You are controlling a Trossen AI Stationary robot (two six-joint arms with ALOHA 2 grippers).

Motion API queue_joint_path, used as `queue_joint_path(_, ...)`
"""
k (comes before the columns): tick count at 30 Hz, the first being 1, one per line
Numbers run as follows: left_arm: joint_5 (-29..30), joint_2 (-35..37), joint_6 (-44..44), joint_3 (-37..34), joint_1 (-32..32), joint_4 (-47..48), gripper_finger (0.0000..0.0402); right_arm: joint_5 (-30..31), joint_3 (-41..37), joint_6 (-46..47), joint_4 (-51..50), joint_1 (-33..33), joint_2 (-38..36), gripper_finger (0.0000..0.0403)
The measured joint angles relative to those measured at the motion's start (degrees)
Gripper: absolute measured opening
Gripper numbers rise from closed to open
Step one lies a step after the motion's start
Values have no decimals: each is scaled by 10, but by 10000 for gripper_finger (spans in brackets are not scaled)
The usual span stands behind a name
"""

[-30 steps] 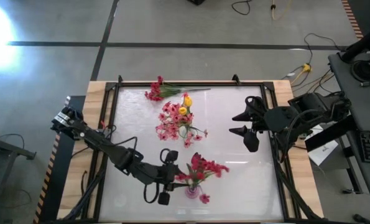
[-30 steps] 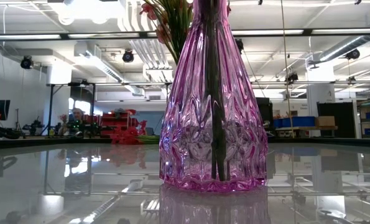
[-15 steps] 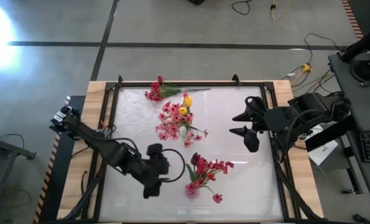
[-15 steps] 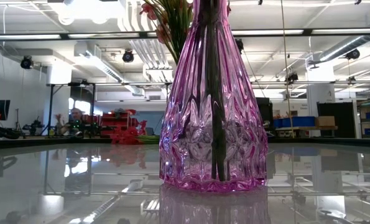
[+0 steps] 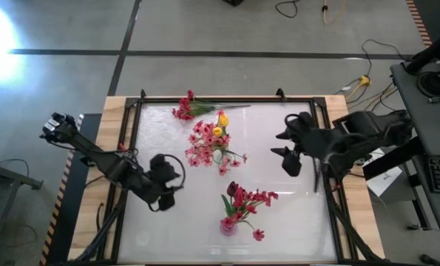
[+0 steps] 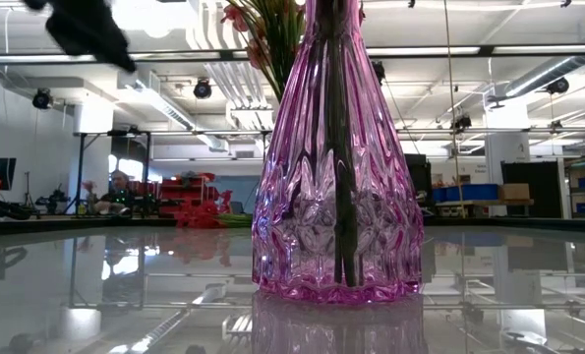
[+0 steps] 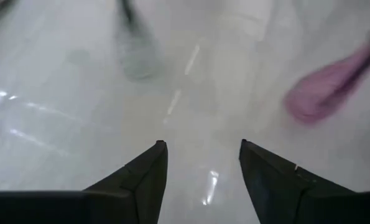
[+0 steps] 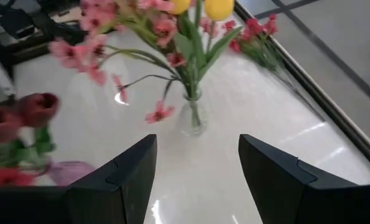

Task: Sort flowers into vase by color
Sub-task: Put the red flower into the purple vase

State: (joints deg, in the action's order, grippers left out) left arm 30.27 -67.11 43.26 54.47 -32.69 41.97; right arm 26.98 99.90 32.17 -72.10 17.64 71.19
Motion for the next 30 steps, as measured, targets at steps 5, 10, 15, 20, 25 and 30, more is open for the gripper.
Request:
queue_joint_path(5, 17, 71, 22, -90, 2, -32, 172, -50, 0, -66, 0, -53, 21, 219)
queue_joint_path(10, 21, 145, 27, -140, 3, -42, 161, -84, 0, -124, 0, -132, 37, 219)
queue_joint_path(15, 36, 211, 14, -164, 5, -39, 157, -139, 0, -193, 0, -227, 61, 219)
queue_joint_path(20, 37, 262, 12, -175, 6, -37, 157, -198, -14, -328, 0, -317, 95, 219)
queue_joint_path(25, 28, 304, 20, -170, 4, -33, 157, -238, -54, -471, 26, -406, 111, 219)
queue_joint_path(30, 27, 325, 23, -156, 4, -34, 157, -292, -113, -553, 96, -487, 135, 219)
